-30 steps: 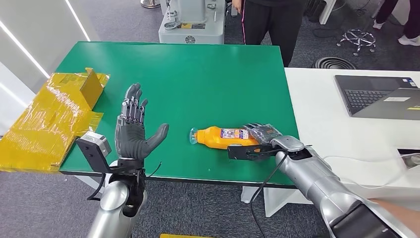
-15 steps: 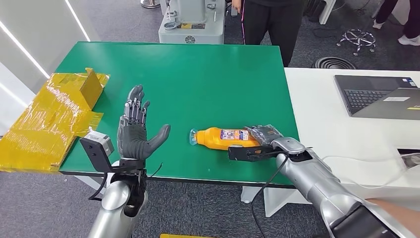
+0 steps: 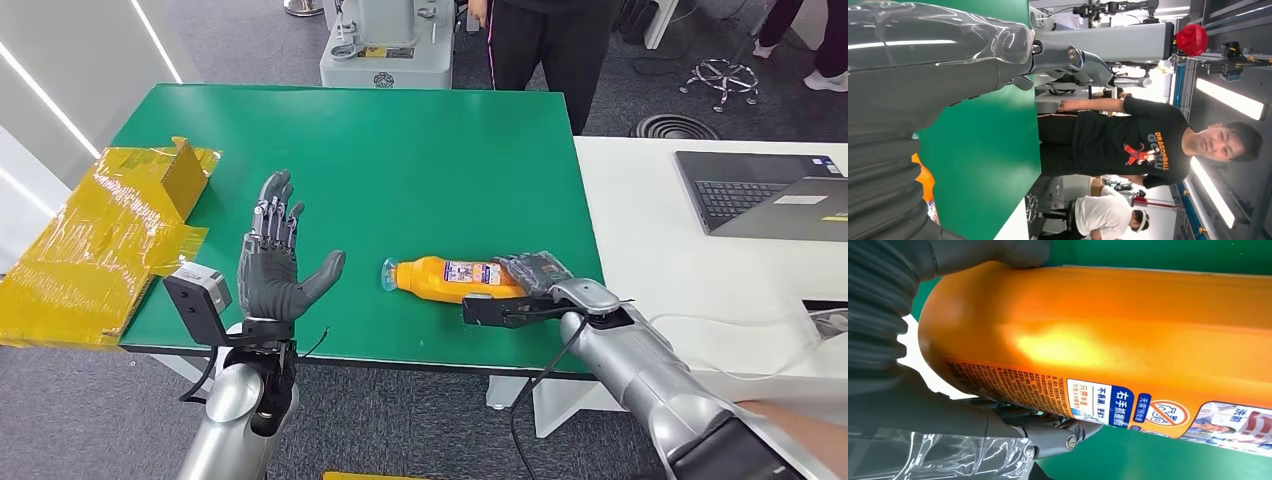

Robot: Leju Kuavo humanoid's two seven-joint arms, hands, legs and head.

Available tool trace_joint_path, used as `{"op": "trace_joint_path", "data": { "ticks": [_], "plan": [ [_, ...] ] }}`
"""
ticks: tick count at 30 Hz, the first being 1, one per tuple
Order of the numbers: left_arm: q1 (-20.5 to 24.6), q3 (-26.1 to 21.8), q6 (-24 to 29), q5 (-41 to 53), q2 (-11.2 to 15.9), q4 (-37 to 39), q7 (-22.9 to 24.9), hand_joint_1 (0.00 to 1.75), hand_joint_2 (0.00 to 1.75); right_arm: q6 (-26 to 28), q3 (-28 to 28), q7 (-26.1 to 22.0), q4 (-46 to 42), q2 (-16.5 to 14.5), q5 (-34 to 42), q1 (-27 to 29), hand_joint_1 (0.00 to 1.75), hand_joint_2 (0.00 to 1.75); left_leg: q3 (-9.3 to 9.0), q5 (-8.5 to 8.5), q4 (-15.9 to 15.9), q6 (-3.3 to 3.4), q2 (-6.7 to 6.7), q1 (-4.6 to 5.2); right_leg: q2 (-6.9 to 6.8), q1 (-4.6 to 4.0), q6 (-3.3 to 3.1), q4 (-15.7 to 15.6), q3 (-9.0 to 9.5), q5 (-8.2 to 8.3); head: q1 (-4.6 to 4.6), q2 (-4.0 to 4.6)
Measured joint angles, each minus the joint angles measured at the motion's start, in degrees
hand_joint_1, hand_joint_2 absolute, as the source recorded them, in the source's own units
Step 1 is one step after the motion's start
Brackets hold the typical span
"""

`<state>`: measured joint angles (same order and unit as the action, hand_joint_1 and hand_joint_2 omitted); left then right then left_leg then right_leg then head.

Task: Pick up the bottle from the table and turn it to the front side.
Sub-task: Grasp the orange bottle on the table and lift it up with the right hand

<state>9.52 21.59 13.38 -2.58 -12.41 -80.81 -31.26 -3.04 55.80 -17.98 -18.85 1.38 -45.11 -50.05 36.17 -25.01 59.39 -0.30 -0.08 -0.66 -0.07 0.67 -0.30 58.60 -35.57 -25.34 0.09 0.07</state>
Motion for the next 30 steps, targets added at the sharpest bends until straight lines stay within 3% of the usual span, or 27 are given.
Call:
{"op": "trace_joint_path", "data": {
  "ticks": [7,17,30],
  "plan": [
    [-0.2,0.0,0.5,0.0,0.0,0.0,-0.3,0.0,1.75,7.9,-2.4,-1.7,-1.5,0.0,1.0,2.0,1.75,1.75,0.03,0.0,0.0,0.0,0.02,0.0,-0.02,0.0,0.0,0.0,0.0,0.0,0.0,0.0],
    [-0.9,0.0,2.1,0.9,0.0,0.0,-0.7,0.0,1.75,18.5,-11.4,-7.8,-8.4,-1.8,4.2,6.0,1.75,1.75,0.04,0.0,0.0,0.0,0.02,0.0,-0.02,-0.01,0.0,0.0,0.0,-0.02,0.01,0.0],
    [-1.4,0.0,3.8,1.6,0.0,-0.3,-0.5,0.0,1.75,27.0,-21.6,-13.2,-27.0,-4.8,14.1,16.4,1.75,1.75,0.04,-0.01,0.0,0.0,0.03,0.0,-0.06,0.0,0.01,0.0,0.0,-0.06,0.01,0.0]
  ]
}}
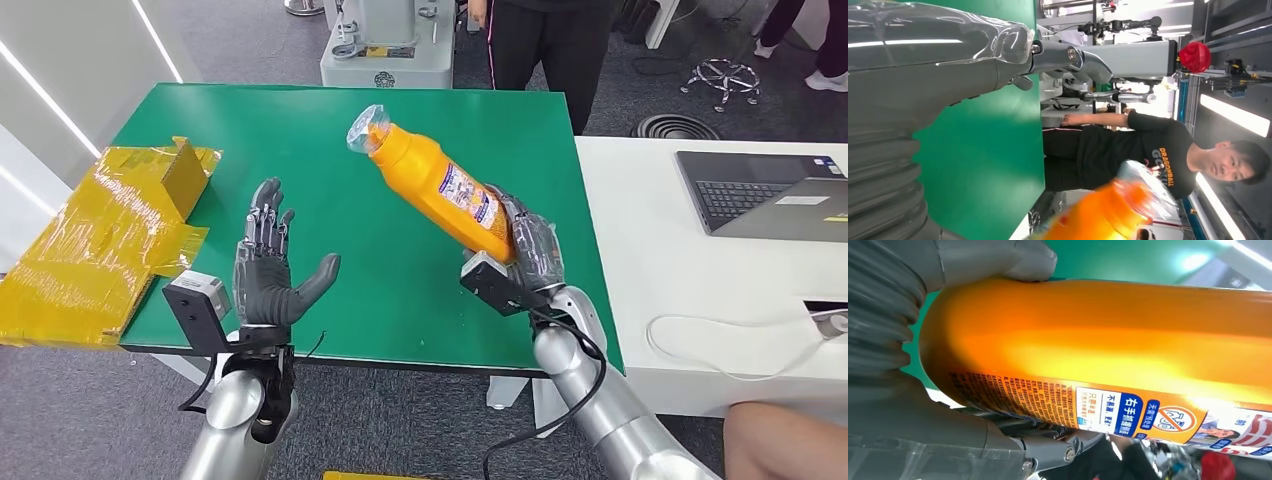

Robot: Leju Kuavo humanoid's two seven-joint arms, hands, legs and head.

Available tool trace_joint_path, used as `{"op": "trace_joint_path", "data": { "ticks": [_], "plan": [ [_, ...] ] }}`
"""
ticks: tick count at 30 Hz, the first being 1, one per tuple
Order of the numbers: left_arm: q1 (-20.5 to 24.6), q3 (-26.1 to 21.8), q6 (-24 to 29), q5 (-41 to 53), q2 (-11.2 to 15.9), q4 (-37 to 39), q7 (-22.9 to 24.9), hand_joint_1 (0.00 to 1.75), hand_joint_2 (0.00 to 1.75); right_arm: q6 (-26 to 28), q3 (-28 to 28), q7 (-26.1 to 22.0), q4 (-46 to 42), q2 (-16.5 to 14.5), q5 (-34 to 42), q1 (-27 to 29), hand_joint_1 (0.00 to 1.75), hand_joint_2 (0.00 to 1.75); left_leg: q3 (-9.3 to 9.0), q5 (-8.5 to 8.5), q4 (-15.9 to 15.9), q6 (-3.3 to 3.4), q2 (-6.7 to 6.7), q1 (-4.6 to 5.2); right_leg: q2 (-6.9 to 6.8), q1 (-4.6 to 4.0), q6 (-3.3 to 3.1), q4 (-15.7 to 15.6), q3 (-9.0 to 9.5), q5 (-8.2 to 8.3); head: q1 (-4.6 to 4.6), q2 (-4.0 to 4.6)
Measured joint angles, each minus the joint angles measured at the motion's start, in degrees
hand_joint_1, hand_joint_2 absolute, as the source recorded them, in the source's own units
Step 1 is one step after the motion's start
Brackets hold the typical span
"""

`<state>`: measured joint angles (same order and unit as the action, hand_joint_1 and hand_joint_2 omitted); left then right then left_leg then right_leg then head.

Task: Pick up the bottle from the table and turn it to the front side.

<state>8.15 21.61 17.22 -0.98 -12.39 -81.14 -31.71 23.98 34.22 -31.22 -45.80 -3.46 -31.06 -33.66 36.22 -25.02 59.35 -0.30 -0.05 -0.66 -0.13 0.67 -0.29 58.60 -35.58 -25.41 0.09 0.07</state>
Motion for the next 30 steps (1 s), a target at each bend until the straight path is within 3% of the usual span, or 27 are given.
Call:
{"op": "trace_joint_path", "data": {
  "ticks": [8,16,22,30],
  "plan": [
    [1.3,0.0,0.8,3.0,0.6,-0.4,2.1,0.0,1.75,4.4,-1.4,-1.4,-13.6,-1.4,5.3,9.5,1.75,1.75,0.0,-0.01,0.0,0.0,0.0,0.0,-0.01,0.0,-0.05,0.0,0.0,-0.05,0.0,0.0],
    [4.2,0.0,-2.0,6.5,1.8,-0.4,5.1,0.0,1.75,3.7,-1.7,-1.7,-18.2,-1.8,7.9,13.5,1.75,1.75,-0.01,0.0,0.0,-0.01,0.01,0.0,-0.03,0.0,-0.06,0.0,0.0,-0.04,-0.01,0.0],
    [9.5,0.1,-9.1,7.7,3.0,2.0,8.3,0.0,1.75,2.0,-1.7,-2.4,-17.1,-2.2,7.1,13.1,1.75,1.75,-0.01,0.02,0.0,-0.03,0.0,0.0,-0.02,0.0,-0.07,0.0,-0.01,-0.03,0.0,0.0],
    [15.3,2.9,-16.3,4.9,3.5,6.1,10.7,0.0,1.75,-0.7,-2.6,-2.8,-10.4,-2.2,4.0,7.4,1.75,1.75,-0.01,0.03,0.0,-0.03,-0.01,0.01,0.0,0.01,-0.09,0.0,-0.01,0.01,-0.01,0.0]
  ]
}}
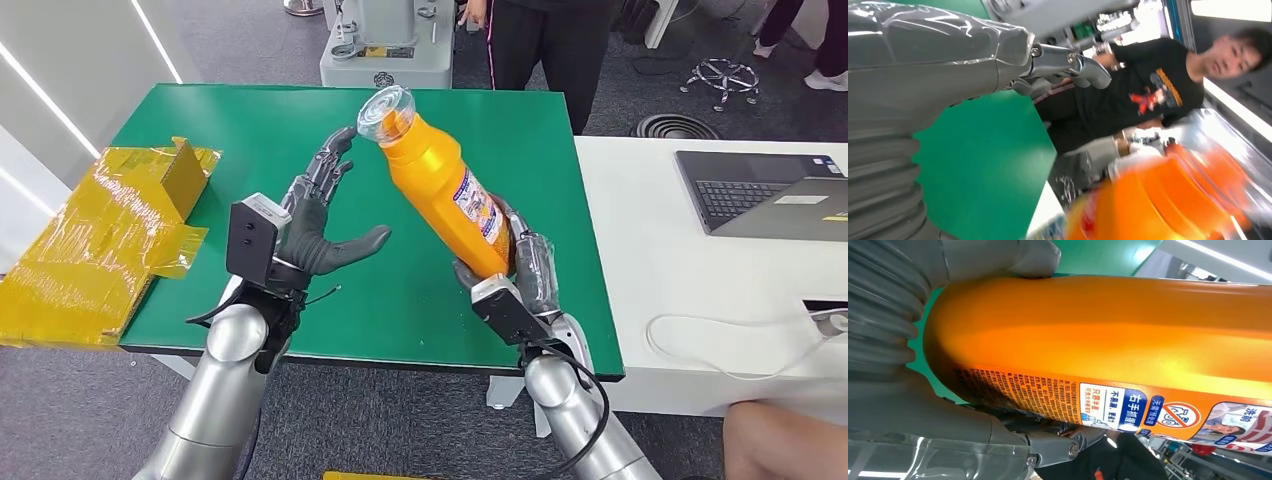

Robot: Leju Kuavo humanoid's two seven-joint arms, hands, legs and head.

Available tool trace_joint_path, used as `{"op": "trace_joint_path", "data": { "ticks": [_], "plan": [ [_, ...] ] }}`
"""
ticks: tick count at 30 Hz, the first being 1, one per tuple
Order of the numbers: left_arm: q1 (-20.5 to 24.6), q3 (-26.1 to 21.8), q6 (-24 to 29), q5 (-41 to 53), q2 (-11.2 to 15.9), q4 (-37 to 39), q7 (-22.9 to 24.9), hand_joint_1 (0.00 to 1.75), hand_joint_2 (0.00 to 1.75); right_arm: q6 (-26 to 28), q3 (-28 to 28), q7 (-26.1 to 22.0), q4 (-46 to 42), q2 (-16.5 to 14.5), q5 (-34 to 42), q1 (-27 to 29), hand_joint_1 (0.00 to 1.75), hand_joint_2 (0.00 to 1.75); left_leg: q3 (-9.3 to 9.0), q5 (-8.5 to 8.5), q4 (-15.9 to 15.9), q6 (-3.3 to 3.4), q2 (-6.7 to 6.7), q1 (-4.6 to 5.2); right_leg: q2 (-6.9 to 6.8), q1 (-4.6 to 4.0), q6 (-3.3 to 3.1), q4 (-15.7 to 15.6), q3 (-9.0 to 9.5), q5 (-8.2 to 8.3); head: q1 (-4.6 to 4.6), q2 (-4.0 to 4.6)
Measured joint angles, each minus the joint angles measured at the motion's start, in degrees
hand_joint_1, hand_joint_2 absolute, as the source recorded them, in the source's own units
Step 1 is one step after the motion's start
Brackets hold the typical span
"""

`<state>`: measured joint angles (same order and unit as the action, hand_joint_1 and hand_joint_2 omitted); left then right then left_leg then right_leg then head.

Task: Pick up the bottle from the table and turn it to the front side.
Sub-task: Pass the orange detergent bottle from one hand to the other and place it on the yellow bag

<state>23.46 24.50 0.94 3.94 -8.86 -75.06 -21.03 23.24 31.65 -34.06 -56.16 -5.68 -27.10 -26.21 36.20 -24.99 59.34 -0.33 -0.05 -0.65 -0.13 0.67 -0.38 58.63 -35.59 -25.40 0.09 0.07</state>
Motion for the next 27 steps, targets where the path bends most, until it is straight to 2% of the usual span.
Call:
{"op": "trace_joint_path", "data": {
  "ticks": [6,13,21,27],
  "plan": [
    [2.3,2.8,-3.2,-3.3,-0.4,0.8,2.3,0.0,1.75,0.5,-0.2,-0.1,6.1,0.0,-2.1,-4.1,1.75,1.75,0.0,0.0,0.0,0.0,0.0,0.0,0.0,0.0,0.0,0.0,-0.01,0.0,0.0,0.0],
    [4.9,5.7,-2.9,-7.5,-2.3,1.7,5.6,0.0,1.75,2.3,-1.0,0.0,11.7,0.0,-3.3,-8.2,1.75,1.75,0.0,0.0,0.0,0.0,0.01,0.0,-0.01,0.0,0.0,0.0,-0.02,0.0,0.01,0.0],
    [9.0,7.1,3.1,-10.4,-5.6,6.9,5.7,0.0,1.75,4.4,-2.1,-0.3,14.2,-0.5,-3.2,-9.7,1.75,1.75,0.01,0.0,0.0,0.0,0.0,0.0,0.01,0.0,0.0,0.0,-0.01,0.01,0.0,0.0],
    [10.8,6.2,7.8,-9.6,-5.9,11.2,4.7,0.0,1.75,4.4,-2.5,-0.8,13.0,-1.2,-2.7,-9.1,1.75,1.75,0.0,0.0,0.0,0.0,-0.01,-0.01,0.03,-0.01,0.0,0.0,-0.02,0.01,0.01,0.0]
  ]
}}
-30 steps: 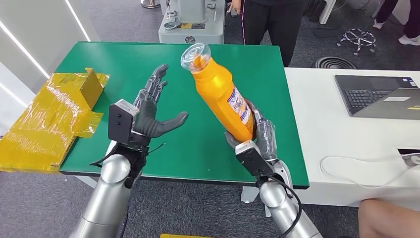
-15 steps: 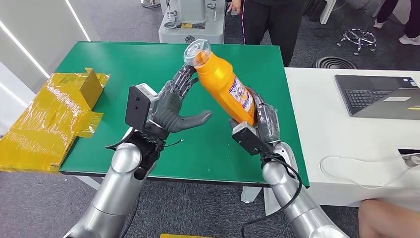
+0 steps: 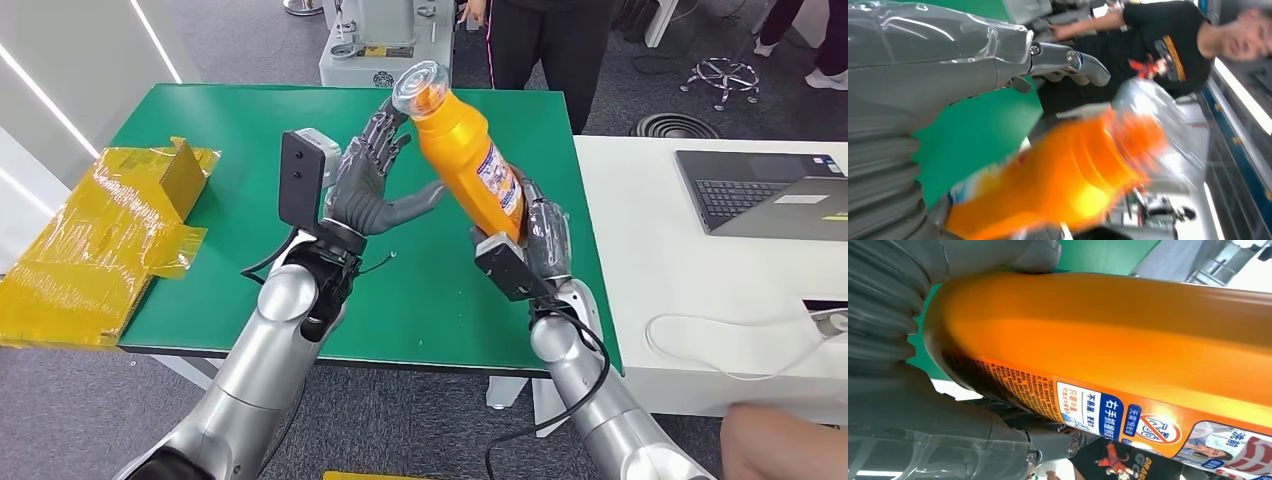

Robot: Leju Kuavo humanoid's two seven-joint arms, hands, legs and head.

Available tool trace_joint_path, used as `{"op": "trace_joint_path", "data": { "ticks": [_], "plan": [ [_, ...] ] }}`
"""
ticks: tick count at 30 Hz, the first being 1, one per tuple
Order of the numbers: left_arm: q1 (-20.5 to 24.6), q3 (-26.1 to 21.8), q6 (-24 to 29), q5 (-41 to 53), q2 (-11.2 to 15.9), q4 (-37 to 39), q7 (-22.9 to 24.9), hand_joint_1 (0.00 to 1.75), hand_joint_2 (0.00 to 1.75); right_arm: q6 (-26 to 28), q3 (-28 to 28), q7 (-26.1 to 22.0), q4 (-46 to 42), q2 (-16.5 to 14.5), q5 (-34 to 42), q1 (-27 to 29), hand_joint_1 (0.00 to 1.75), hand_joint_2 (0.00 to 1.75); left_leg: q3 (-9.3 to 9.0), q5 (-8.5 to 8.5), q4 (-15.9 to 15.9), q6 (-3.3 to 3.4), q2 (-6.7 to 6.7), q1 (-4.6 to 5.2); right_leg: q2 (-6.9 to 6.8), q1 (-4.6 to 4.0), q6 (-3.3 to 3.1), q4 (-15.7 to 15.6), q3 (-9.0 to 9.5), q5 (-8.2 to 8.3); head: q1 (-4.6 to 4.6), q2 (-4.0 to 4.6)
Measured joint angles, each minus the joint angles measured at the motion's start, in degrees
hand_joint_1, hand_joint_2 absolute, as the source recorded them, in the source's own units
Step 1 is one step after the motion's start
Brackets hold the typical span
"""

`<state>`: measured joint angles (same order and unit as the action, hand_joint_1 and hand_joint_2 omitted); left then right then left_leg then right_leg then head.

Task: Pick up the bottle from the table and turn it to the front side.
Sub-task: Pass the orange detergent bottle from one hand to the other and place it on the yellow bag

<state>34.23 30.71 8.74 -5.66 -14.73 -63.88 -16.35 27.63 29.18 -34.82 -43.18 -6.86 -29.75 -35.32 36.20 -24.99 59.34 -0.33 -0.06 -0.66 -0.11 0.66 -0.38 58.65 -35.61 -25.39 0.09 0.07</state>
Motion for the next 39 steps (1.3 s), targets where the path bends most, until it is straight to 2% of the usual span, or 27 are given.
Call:
{"op": "trace_joint_path", "data": {
  "ticks": [9,18,25,33,39],
  "plan": [
    [1.7,-1.7,1.4,1.8,-0.1,8.7,-1.2,0.0,1.75,-0.1,0.0,-0.2,-5.0,-0.9,0.5,2.3,1.75,1.75,0.01,0.0,0.0,0.0,0.01,0.01,-0.02,0.0,0.0,0.0,-0.01,-0.01,0.01,0.0],
    [1.4,-1.7,1.3,1.9,0.0,11.3,-1.2,0.0,1.75,-0.7,0.1,0.0,-7.3,-0.9,0.8,3.2,1.75,1.75,0.01,0.0,0.0,0.0,0.02,0.01,-0.02,0.01,0.0,0.0,0.0,-0.01,-0.01,0.0],
    [0.0,-1.8,0.8,0.2,0.5,7.0,0.0,0.0,1.75,0.2,0.2,-0.8,-4.9,-1.0,2.1,2.3,1.75,1.75,0.02,0.0,0.0,0.0,0.03,0.0,-0.03,0.0,0.0,0.0,0.0,-0.01,-0.01,0.0],
    [-3.0,-1.8,-2.8,-2.5,2.0,-1.7,1.0,0.0,1.75,2.0,0.2,-0.9,-2.4,-1.1,2.2,1.5,1.75,1.75,0.02,0.0,0.0,0.0,0.03,0.0,-0.05,0.0,-0.01,0.0,-0.01,-0.02,0.0,0.0],
    [-3.8,-1.1,-4.9,-2.2,2.1,-5.2,1.6,0.0,1.75,3.3,-0.2,-0.8,-2.0,-0.5,1.7,2.8,1.75,1.75,0.01,0.0,0.0,0.0,0.02,0.01,-0.04,0.01,-0.01,0.0,-0.02,-0.02,0.0,0.0]
  ]
}}
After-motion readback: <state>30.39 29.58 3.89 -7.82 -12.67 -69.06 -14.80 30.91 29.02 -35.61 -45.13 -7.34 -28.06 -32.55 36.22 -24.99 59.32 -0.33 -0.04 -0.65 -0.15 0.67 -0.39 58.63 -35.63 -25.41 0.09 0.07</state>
